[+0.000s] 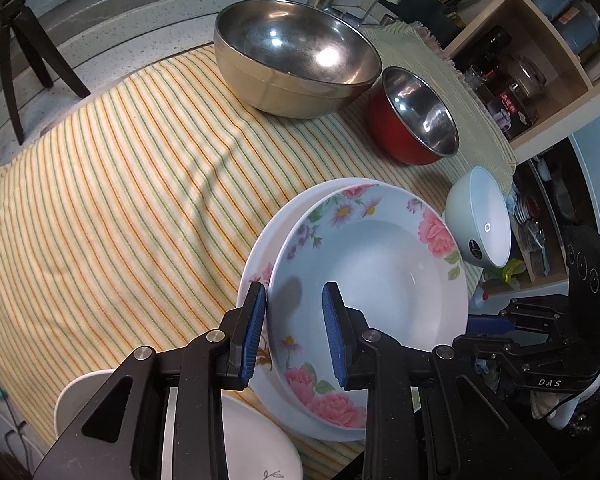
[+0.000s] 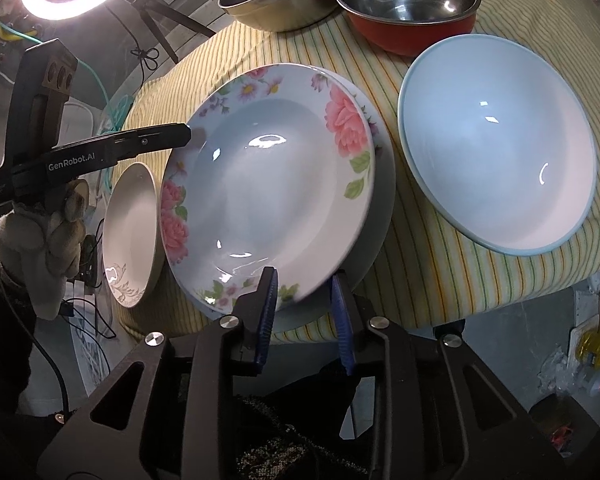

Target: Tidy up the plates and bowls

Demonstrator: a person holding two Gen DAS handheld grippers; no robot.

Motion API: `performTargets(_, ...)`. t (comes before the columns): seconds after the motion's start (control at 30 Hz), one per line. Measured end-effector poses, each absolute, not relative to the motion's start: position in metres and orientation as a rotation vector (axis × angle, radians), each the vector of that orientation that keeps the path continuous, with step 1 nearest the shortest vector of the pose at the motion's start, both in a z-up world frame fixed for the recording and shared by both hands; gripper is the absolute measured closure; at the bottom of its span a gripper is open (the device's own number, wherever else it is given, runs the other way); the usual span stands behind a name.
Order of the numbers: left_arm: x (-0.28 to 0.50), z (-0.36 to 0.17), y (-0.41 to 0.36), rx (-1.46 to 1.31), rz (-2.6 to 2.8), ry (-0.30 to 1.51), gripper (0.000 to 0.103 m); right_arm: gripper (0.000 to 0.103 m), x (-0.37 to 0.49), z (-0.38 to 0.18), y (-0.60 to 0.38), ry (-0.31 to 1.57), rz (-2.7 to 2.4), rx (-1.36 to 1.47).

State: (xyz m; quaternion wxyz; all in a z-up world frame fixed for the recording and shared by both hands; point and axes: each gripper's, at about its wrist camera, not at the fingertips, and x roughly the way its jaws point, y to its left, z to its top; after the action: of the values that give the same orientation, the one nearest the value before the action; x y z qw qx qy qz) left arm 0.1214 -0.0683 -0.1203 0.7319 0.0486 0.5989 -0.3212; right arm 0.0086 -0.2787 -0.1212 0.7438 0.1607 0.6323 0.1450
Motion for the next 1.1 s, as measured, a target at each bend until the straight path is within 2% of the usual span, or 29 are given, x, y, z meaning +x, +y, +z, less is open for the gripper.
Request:
performTargets(0.1,0.122,-0.117,-0.065,0.099,-0.700,1.308,0.077,0.059,0.008,-0.117,-0.279,1.371,0.312,0.333)
performTargets(0.7,0.117,-0.093,-0.027,-0.045,-0.645,1.243,0.075,0.059,0.001,-0.094,-0.275,1.324,0.329,0.291)
performTargets(1.1,0.079,-0.087,0.051,-0.287,-0.414,1.163,0.075,0.059,0.024,-0.076,-0.229,1.263,0.463,0.208)
